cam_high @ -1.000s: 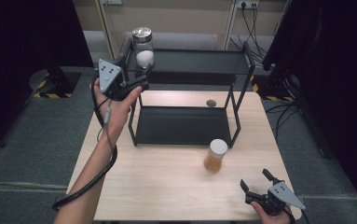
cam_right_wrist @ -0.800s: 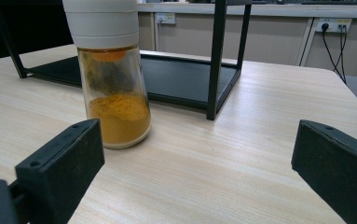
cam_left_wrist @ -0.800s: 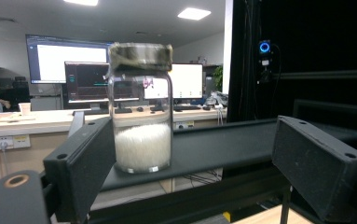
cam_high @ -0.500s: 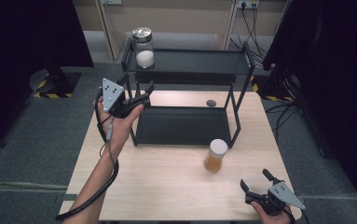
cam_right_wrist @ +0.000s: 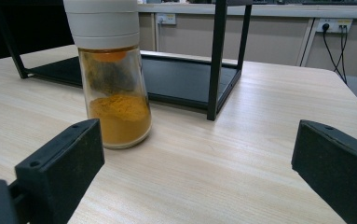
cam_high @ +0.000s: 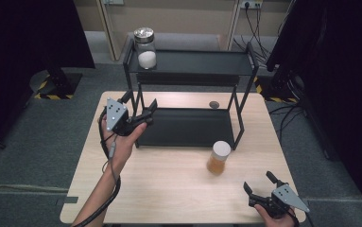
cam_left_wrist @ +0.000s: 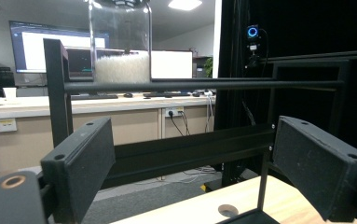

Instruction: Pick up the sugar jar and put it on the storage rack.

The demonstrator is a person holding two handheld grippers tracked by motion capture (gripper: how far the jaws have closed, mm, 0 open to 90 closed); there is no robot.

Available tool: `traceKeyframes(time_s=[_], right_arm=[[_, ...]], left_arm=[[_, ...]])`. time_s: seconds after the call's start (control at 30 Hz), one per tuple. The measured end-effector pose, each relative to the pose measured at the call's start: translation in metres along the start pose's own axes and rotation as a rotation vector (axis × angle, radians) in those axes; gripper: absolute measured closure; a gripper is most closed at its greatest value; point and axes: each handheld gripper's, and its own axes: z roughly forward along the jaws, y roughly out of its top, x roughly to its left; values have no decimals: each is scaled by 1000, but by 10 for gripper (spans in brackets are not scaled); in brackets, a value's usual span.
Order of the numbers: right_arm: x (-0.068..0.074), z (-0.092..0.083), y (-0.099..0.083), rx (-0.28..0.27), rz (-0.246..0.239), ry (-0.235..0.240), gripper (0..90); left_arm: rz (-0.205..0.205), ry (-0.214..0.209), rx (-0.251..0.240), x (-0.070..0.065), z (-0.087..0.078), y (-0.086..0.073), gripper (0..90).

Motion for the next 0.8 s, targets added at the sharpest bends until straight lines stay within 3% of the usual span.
traceKeyframes(time_s=[0.47,0.53,0.8], right_arm=[[0,0,0,2,-3,-1,27],[0,0,0,1,-4,-1,27],[1,0,0,2,-6,-2,27]], left_arm=[[-11,-1,30,-3,-28,-41,122],[-34,-1,38,-4,-33,-48,122],[-50,-7,75,-9,-51,-72,122]])
